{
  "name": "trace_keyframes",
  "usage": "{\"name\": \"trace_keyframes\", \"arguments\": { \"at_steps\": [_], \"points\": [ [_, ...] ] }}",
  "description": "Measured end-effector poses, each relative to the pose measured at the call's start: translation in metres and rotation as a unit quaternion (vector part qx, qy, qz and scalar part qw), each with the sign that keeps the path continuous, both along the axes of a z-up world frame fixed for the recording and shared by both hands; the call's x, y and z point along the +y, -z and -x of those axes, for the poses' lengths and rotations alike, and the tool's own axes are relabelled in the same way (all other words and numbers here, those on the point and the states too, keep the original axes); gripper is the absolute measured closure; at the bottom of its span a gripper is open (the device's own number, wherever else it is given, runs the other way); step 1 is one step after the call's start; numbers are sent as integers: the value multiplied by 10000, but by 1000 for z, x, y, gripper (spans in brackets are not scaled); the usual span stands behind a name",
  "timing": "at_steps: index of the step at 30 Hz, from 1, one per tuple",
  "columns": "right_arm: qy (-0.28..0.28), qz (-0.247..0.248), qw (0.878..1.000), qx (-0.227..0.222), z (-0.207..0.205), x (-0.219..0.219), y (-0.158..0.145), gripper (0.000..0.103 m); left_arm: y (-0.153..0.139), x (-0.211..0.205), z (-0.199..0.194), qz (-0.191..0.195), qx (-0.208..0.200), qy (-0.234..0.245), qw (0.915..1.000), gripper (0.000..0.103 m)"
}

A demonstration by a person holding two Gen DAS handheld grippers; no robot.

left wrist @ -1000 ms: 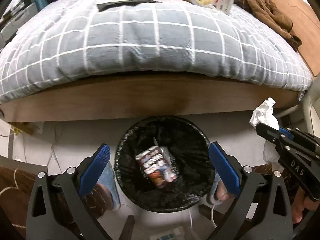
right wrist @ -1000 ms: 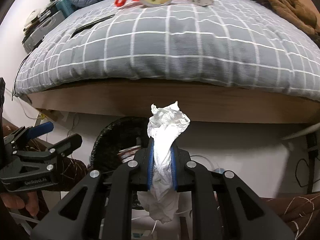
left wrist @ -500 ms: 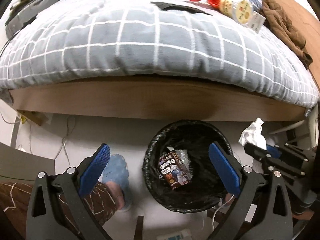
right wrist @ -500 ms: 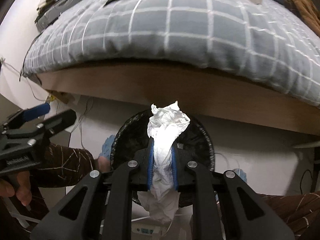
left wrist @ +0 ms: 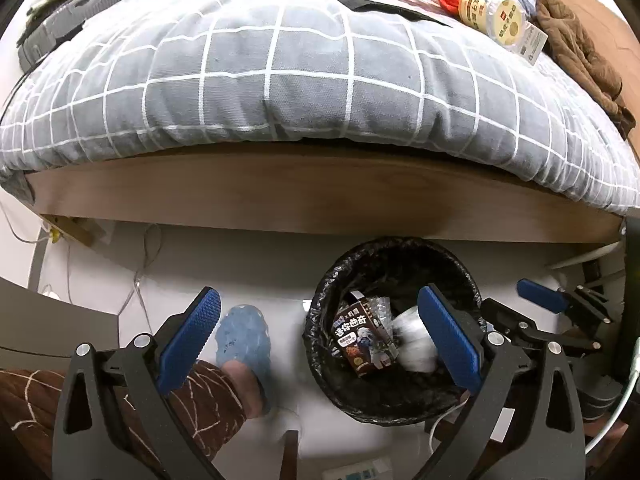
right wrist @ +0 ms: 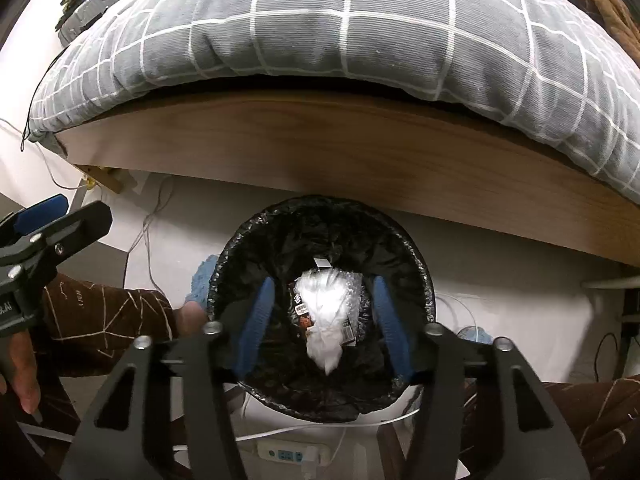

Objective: Collect trash
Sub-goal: 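Lower the white tissue into the bin and open the right tool, then raise both open tools back to the bed toward the black wrapper and yogurt cup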

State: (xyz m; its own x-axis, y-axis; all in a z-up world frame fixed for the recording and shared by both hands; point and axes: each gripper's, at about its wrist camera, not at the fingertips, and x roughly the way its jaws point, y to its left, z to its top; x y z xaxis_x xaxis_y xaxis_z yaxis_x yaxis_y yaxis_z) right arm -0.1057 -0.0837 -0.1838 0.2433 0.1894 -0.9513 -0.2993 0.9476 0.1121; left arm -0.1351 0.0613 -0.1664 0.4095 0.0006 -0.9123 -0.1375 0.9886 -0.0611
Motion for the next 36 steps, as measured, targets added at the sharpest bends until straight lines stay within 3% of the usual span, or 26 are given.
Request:
{"name": "trace_keyframes", "arguments": {
  "at_steps": [5, 14, 27, 36],
  "points": [
    [45, 75, 9999, -106, -2, -2, -4, 29, 0, 0, -1, -48, -5, -2, 10000, 6],
    [310, 177, 9968, -710, -4, -21, -38, 13, -21, -6, -3, -87, -266, 57, 9996, 6],
    [834, 216, 9832, -1609, -10, -55, -95, 8, -67, -17, -12, -91, -854, 92, 9963, 6],
    [734, 353, 9709, -2251, -32, -62, -128, 8, -89, -24, -42, -62, -1112, 107, 9937, 6]
  ]
}}
